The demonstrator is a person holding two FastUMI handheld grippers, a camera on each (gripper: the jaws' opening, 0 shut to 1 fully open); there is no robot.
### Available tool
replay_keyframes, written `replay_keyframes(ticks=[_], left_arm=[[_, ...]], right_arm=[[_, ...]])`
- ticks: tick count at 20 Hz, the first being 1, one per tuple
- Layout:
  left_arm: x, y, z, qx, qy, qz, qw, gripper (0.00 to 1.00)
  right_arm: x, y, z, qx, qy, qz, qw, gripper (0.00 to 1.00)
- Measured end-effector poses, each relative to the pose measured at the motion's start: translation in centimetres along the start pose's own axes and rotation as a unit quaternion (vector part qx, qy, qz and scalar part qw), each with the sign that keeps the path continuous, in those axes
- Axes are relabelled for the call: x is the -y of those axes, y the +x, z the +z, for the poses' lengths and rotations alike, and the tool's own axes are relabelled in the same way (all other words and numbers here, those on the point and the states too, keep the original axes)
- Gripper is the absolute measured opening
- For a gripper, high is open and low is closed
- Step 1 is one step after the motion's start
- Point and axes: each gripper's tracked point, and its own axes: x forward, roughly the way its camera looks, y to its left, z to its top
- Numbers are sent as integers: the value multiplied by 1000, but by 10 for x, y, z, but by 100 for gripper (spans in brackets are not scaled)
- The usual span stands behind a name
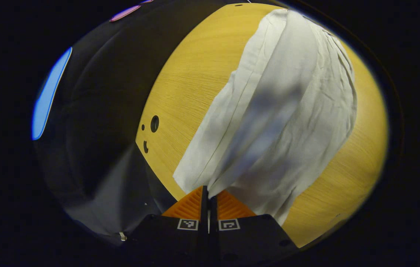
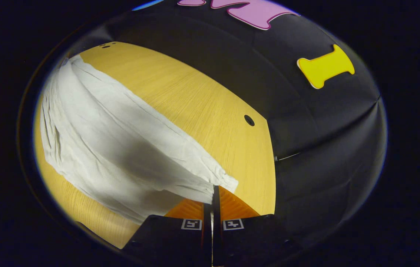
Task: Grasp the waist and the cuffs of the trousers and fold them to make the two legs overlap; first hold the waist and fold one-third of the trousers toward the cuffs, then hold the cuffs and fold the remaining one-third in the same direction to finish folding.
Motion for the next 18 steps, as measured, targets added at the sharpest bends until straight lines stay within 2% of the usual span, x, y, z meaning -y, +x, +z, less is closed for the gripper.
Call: replay_keyframes(ticks=[4,6,8,9,10,11,12,13,14,15,16,18], left_arm=[[7,23,2,-18,-2,-2,1000,7],[10,27,-5,-29,-6,-4,1000,10],[1,31,-16,-36,-6,19,999,27],[-7,30,-20,-34,-6,36,999,47],[-16,29,-27,-38,-4,45,998,63],[-18,30,-38,-50,-1,45,998,79],[-20,28,-48,-58,2,49,997,87],[-23,26,-54,-62,1,56,996,92],[-25,23,-60,-65,-4,60,996,94],[-25,22,-66,-67,-12,61,996,98],[-25,21,-73,-70,-19,61,995,97],[-25,17,-83,-78,-20,64,995,98]], right_arm=[[-5,22,-5,-25,-6,3,1000,7],[-8,29,-11,-42,-6,11,999,14],[-10,29,-10,-42,-14,13,999,22],[-9,29,-11,-41,-17,15,999,23],[-9,28,-9,-38,-18,18,999,24],[-9,28,-5,-27,-12,26,999,31],[-9,27,-3,-19,-5,34,999,37],[-8,22,-2,-16,-1,42,999,57],[1,21,-5,-16,-5,30,999,65],[12,14,-2,-21,-8,20,1000,84],[22,17,-16,-27,-5,11,1000,98],[39,6,-25,-33,1,-12,999,98]])
